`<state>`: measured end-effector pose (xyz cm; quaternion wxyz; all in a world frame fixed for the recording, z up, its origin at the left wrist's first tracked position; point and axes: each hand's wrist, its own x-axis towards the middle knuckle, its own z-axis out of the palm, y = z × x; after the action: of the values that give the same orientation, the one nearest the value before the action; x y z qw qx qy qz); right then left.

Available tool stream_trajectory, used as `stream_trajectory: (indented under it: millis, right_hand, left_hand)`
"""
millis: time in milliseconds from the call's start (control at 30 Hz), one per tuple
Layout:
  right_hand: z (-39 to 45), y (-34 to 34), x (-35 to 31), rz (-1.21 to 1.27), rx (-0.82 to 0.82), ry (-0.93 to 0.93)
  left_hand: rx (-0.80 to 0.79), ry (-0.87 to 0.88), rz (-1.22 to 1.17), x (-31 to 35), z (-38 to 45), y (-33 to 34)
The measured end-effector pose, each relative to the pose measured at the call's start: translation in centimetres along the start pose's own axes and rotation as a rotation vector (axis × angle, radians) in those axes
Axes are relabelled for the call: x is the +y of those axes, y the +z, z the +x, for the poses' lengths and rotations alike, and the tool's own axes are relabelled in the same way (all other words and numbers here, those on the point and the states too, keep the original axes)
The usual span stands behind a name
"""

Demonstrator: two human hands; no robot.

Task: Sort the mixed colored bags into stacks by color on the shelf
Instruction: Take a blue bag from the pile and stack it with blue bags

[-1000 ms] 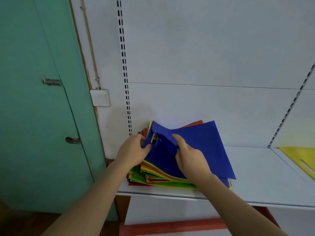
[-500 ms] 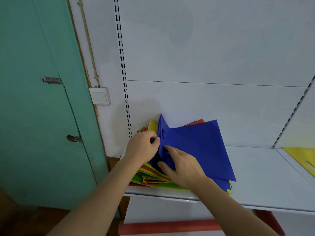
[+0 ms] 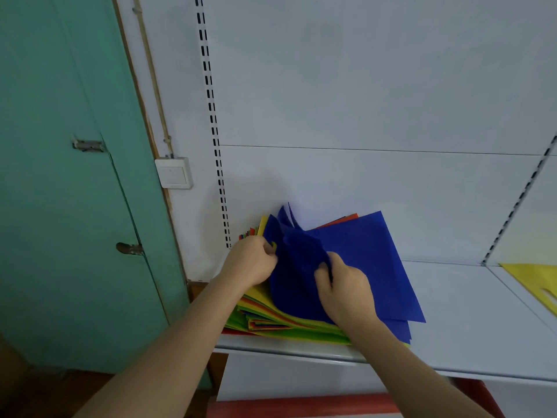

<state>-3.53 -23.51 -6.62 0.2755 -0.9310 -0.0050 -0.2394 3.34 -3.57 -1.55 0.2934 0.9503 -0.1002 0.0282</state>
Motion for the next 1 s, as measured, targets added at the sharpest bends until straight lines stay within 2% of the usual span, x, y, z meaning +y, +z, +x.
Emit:
stream_trajectory:
  millis: [100, 200, 300, 400, 467, 533, 600, 667, 767, 867, 1000]
  right_hand:
    - [0.1, -0.8, 0.2, -0.061, 0.005, -0.006]
    - [-0.5, -0.9, -0.3, -0.118, -0.047, -0.109]
    - [-1.7, -0.5, -0.6, -0.187, -0.168, -0.287]
    - [-2.5, -1.0, -0.8, -0.134, -0.334, -0.388]
    - [-2.6, -1.5, 0.3, -0.141, -0.340, -0.371]
    - [-1.9, -2.3, 2.3, -0.248, -0.208, -0.239]
    - [-0.9, -3.4, 5.2, -0.390, -0.094, 0.025]
    - [-0.2, -4.7, 8.0, -0.468, -0.080, 0.304]
    - [1.0, -6.3, 11.8, -0.243, -0.130, 0.564]
    - [1.5, -6.9, 13.4, 0.063, -0.210, 0.655]
    - [1.3, -6.8, 14.7, 0.118, -0.167, 0.666]
  left_hand:
    - [-0.018, -0.075, -0.001, -0.3, 0.5, -0.5]
    - [0.059, -0.144, -0.219, -0.3, 1.0, -0.6]
    - [0.043, -0.213, -0.372, 0.8, 1.3, 0.0]
    - [0.019, -0.201, -0.341, 1.7, 1.4, 1.3]
    - [-0.006, -0.221, -0.235, 1.9, 1.7, 1.6]
    - [-0.042, -0.219, -0.120, 1.8, 2.1, 1.7]
    - [-0.089, -0.214, -0.060, 1.7, 2.5, 1.7]
    - [-0.131, -0.227, -0.071, 1.7, 2.8, 1.6]
    - [-0.167, -0.284, -0.175, 1.7, 3.3, 1.5]
    - [-0.145, -0.261, -0.222, 1.7, 3.3, 2.2]
    - [-0.139, -0.139, -0.159, 1.6, 2.9, 3.3]
